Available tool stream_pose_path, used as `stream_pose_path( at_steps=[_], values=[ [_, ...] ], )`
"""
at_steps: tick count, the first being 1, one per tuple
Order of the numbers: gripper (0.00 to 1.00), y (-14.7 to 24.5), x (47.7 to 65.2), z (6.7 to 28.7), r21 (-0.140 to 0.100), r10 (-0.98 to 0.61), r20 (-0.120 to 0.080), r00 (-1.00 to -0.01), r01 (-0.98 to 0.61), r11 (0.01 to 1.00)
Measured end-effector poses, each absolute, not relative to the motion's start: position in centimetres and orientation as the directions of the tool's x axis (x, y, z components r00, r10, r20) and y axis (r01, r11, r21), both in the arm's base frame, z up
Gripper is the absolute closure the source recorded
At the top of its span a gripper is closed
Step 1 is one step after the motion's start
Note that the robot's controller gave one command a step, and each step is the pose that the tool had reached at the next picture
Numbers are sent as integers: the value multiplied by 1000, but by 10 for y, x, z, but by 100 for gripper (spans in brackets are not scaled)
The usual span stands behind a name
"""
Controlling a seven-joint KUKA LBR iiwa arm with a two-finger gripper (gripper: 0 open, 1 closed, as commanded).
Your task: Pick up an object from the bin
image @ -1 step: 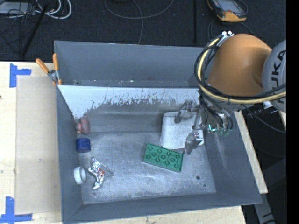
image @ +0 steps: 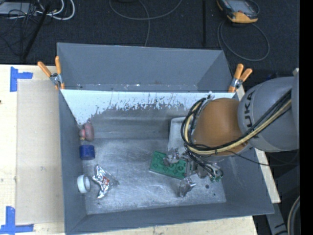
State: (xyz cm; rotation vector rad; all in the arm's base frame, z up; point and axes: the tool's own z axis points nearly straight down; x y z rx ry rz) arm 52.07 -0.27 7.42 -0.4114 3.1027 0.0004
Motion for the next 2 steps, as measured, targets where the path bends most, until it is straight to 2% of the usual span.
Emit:
stream_pose_path(
  at_steps=[1,2],
  values=[
    [100,-2,523,78,-1,-261,-15,-965,-261,965],
    [100,-10,519,196,-2,-355,-7,-935,-355,935]
  ],
)
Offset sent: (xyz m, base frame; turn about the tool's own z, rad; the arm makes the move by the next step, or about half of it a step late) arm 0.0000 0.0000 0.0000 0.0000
